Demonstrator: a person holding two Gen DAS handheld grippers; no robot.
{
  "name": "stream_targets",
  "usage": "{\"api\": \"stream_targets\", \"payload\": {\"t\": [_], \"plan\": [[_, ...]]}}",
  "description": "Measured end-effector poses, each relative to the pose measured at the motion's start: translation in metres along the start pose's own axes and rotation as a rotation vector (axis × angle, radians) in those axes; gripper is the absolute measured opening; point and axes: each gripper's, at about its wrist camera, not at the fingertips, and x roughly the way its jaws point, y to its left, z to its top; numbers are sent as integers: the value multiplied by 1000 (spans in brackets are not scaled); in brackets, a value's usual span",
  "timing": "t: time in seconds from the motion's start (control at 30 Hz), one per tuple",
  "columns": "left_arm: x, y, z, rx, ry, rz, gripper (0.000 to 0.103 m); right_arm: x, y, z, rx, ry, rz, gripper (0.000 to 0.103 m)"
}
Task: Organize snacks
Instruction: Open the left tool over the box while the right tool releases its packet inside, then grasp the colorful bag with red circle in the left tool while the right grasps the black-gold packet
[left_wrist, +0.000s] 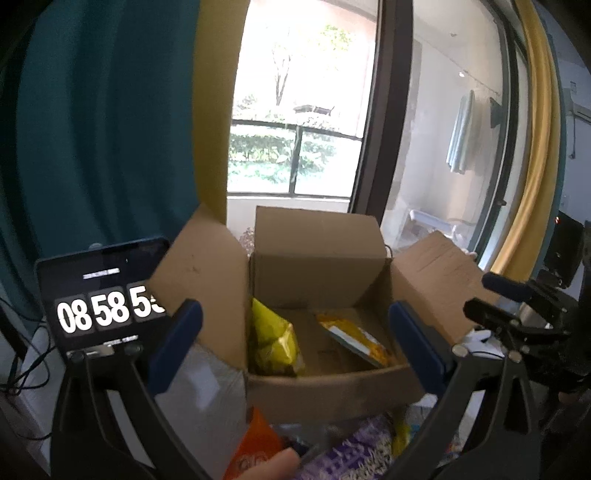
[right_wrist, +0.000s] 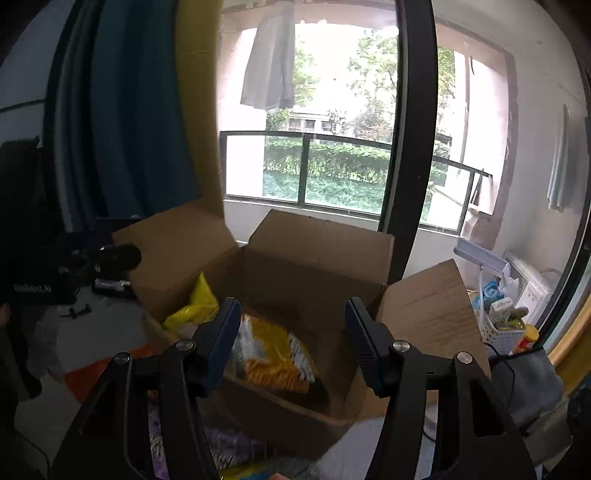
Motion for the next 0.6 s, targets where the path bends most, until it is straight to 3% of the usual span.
{"api": "stream_targets", "payload": {"t": [0.6], "plan": [[-134, -30, -67, 51, -52, -77, 102, -118, 21, -57, 28, 5, 1, 62]]}}
